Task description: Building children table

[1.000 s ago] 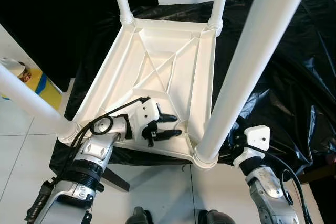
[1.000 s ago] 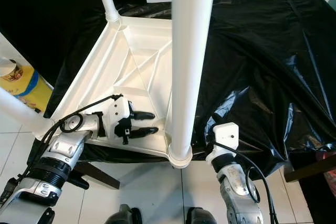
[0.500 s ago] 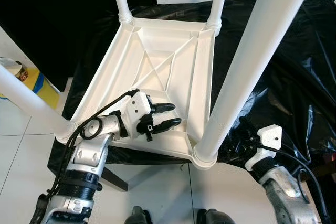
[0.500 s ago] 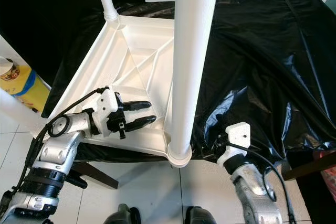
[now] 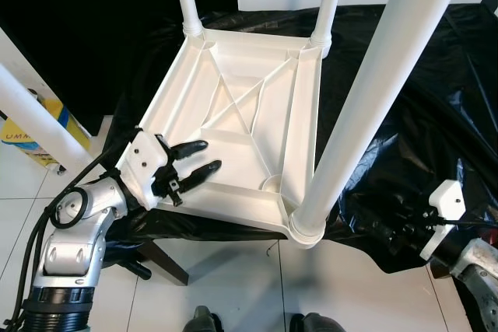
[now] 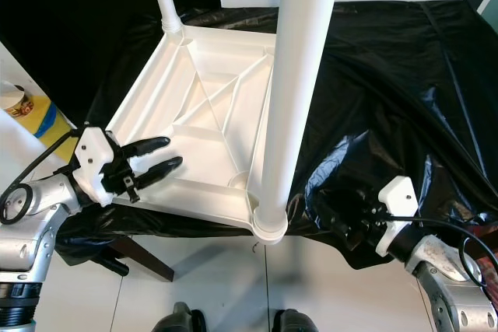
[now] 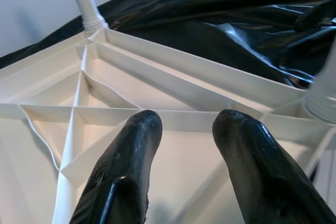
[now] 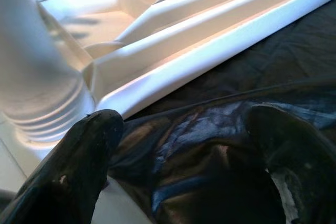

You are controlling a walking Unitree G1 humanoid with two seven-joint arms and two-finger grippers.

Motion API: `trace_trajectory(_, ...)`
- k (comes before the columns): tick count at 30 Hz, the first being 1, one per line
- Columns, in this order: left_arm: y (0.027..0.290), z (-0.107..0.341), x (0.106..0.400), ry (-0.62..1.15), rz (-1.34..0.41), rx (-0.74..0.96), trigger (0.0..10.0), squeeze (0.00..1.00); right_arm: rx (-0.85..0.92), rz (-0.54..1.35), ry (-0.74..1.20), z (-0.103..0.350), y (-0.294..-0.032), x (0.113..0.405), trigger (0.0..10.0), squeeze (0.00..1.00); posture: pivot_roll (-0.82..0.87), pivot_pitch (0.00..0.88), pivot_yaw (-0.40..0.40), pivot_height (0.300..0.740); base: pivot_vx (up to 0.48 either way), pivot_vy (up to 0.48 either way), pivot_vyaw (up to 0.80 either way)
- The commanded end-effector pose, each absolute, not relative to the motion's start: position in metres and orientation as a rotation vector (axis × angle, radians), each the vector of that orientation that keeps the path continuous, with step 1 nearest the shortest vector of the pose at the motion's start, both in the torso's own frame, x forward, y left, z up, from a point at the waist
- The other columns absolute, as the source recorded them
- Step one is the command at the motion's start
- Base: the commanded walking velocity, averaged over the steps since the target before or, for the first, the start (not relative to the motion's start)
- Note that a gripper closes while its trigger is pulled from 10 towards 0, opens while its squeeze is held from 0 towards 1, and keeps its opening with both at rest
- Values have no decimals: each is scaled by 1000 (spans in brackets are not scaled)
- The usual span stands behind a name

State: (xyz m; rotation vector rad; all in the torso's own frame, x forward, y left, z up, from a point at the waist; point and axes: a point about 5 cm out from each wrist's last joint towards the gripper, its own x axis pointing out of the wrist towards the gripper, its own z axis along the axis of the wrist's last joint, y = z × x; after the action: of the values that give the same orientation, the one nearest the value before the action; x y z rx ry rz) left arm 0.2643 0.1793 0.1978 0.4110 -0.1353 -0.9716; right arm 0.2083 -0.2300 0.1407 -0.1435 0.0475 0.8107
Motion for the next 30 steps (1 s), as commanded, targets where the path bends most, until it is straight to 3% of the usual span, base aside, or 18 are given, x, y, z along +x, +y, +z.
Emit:
trace_trajectory(1,187,197,261,-112,-973,424,10000,0,-121,897,49,147,-226,203,10000,0,-4,89,-3,740,0,0,0)
trace_trajectory(4,190,198,263,-114,-945,434,10000,0,-110,1052,73,154,-213,195,10000,0,-4,79,-7,740,0,0,0)
trace_trajectory(8,190,198,263,-114,-943,433,10000,0,-113,1070,75,154,-212,194,10000,0,-4,79,-7,740,0,0,0)
trace_trajectory(14,187,197,260,-94,-925,441,10000,0,-109,1254,79,158,-191,193,10000,0,2,68,-11,740,0,0,0)
trace_trajectory(20,185,198,259,-92,-920,444,10000,0,-103,1262,58,158,-182,201,10000,0,6,66,-11,740,0,0,0)
trace_trajectory(30,176,196,260,-99,-918,433,10000,0,-197,1095,-50,152,-158,231,10000,0,13,71,-9,740,0,0,0)
